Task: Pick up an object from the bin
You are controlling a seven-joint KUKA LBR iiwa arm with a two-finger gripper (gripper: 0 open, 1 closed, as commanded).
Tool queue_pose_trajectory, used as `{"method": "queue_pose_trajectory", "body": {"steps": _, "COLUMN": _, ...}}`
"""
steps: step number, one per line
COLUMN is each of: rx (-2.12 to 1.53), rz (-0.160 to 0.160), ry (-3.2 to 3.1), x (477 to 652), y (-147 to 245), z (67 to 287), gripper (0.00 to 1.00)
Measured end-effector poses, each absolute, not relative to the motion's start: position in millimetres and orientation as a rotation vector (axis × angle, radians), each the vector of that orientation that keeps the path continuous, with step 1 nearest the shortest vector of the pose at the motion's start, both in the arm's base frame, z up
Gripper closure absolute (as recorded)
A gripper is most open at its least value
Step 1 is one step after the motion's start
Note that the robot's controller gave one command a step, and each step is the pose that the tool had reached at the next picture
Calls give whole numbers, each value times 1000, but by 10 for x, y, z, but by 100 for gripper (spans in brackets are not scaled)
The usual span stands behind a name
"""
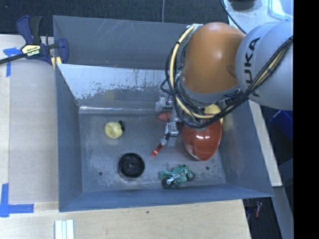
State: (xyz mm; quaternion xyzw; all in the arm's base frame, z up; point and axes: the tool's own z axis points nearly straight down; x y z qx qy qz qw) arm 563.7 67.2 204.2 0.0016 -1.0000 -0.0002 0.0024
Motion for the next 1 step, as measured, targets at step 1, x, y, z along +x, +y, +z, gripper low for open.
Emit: {"method": "queue_pose_trajectory", "body": {"steps": 1, "rx": 2, "rz": -1, "ry": -3145, "x": 5655, "y": 668, "z": 2085, "gripper": 0}}
